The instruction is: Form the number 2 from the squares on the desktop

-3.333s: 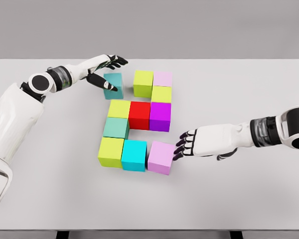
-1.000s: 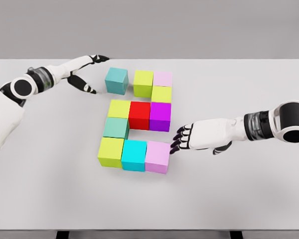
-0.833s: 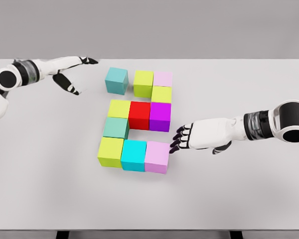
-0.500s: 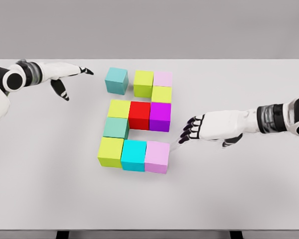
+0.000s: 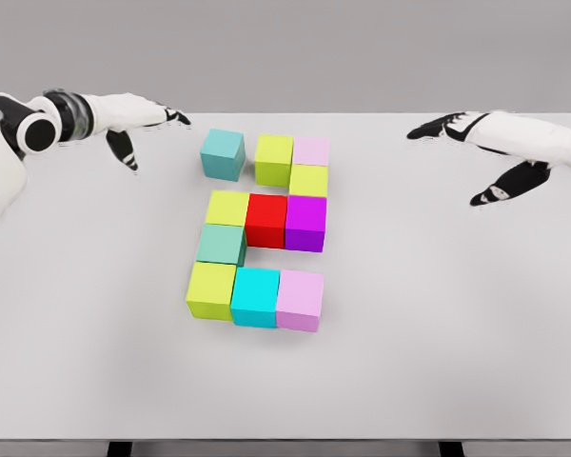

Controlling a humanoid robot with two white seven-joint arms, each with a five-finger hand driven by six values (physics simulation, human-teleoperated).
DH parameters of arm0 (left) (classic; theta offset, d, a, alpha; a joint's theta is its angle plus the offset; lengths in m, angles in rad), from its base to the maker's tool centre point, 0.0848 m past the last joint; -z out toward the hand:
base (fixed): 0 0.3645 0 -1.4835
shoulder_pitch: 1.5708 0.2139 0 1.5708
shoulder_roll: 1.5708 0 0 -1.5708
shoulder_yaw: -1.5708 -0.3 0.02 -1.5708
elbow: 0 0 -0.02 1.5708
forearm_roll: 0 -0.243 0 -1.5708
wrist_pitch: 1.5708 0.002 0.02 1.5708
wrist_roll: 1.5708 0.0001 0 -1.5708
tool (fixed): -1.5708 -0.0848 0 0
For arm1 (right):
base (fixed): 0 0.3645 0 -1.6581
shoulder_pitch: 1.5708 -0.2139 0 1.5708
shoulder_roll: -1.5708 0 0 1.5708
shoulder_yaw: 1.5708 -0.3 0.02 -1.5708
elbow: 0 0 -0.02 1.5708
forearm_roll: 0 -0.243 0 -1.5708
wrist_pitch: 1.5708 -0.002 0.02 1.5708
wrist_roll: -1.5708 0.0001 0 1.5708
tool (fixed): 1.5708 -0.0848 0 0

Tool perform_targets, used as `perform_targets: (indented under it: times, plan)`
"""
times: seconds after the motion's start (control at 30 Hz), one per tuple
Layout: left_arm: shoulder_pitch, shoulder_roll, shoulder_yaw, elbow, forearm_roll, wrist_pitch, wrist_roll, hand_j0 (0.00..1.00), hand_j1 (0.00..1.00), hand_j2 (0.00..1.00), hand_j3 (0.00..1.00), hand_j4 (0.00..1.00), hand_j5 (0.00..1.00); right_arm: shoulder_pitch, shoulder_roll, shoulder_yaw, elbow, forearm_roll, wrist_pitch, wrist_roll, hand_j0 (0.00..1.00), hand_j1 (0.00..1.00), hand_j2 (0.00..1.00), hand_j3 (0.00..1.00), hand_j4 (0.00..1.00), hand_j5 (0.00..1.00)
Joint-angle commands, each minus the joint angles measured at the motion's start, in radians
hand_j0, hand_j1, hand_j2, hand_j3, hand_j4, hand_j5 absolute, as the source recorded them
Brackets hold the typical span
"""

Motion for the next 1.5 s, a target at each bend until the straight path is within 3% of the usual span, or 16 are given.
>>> perform_targets:
  times: [0.0, 0.07, 0.17, 0.23, 0.3, 0.93, 1.47]
  plan:
    - [-0.008, 0.004, -0.064, 0.033, 0.011, -0.007, 0.0, 0.99, 0.99, 0.99, 0.99, 0.99, 0.99, 0.0, 0.003, -0.06, -0.059, -0.042, -0.011, -0.001, 1.0, 1.0, 1.0, 1.0, 1.0, 1.0]
    - [-0.043, 0.004, -0.126, 0.064, 0.07, -0.028, 0.0, 0.99, 0.99, 0.99, 0.99, 0.99, 0.99, 0.002, 0.006, -0.063, -0.063, -0.042, -0.014, -0.001, 1.0, 1.0, 1.0, 1.0, 1.0, 1.0]
    - [-0.046, 0.002, -0.138, 0.07, 0.073, -0.027, 0.0, 0.99, 0.99, 0.99, 0.99, 0.99, 0.99, 0.005, -0.006, -0.094, -0.017, -0.033, -0.011, -0.001, 1.0, 1.0, 1.0, 1.0, 1.0, 1.0]
    - [-0.046, 0.002, -0.149, 0.076, 0.073, -0.028, 0.0, 0.99, 0.99, 0.99, 0.99, 0.99, 0.99, 0.005, 0.004, -0.094, 0.127, -0.025, 0.003, -0.001, 1.0, 1.0, 1.0, 1.0, 1.0, 1.0]
    - [-0.048, 0.002, -0.158, 0.078, 0.073, -0.028, 0.0, 0.99, 0.99, 0.99, 0.99, 0.99, 0.99, 0.005, 0.004, -0.092, 0.172, -0.025, 0.004, -0.001, 1.0, 1.0, 1.0, 1.0, 1.0, 1.0]
    - [-0.04, -0.016, -0.206, 0.065, 0.07, -0.03, 0.0, 0.99, 0.99, 0.99, 0.99, 0.99, 0.99, 0.014, 0.003, -0.092, 0.163, -0.025, 0.004, -0.001, 1.0, 1.0, 1.0, 1.0, 1.0, 1.0]
    - [-0.038, -0.037, -0.207, 0.061, 0.067, -0.03, 0.0, 0.99, 0.99, 0.99, 0.99, 0.99, 0.99, 0.008, 0.001, -0.092, 0.161, -0.025, 0.004, -0.001, 1.0, 1.0, 1.0, 1.0, 1.0, 1.0]
